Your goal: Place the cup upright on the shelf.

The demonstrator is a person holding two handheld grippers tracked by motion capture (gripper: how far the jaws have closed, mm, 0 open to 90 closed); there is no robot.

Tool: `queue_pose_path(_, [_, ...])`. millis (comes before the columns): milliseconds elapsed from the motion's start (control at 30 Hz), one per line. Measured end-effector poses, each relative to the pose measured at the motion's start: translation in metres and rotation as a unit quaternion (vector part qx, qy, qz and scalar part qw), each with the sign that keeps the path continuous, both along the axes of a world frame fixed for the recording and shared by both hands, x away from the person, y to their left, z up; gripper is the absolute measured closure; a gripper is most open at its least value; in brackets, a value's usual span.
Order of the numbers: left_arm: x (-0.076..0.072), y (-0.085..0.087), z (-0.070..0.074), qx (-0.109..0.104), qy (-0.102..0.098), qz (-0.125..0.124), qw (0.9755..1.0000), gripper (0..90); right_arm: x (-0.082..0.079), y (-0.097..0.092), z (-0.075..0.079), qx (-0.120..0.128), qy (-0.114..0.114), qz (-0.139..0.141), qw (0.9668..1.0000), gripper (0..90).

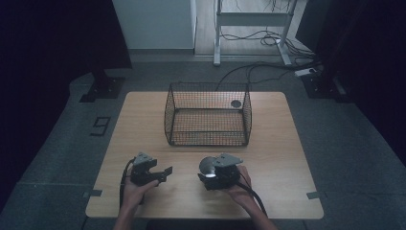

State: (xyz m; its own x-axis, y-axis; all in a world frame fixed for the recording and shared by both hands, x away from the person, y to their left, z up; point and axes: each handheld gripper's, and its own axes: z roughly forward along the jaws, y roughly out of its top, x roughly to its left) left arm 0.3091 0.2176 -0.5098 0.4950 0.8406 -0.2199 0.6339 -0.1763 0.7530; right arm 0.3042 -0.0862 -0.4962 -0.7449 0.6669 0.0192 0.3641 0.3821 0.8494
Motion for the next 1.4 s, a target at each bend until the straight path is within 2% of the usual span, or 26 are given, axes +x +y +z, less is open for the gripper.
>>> queue_pose_path(267, [0.000, -0.001, 0.000, 0.001, 0.001, 0.000, 1.0000, 20.9, 0.005, -0.007, 0.022, 0.021, -0.004, 0.006, 0.9997, 14.9])
queue_pose_path(667, [0.000, 0.001, 0.000, -0.003, 0.002, 0.000, 1.0000, 20.9, 0.014, -0.008, 0.049, 0.020, -0.017, 0.008, 0.9996, 15.0])
queue_pose_path(967, [0.000, 0.002, 0.001, -0.010, 0.001, 0.001, 1.0000, 20.9, 0.023, -0.011, 0.071, 0.032, -0.019, 0.008, 0.9993, 15.1])
queue_pose_path(1400, [0.000, 0.003, 0.002, -0.009, -0.001, 0.000, 1.0000, 20.9, 0.036, -0.013, 0.088, 0.037, -0.024, -0.003, 0.9990, 15.2])
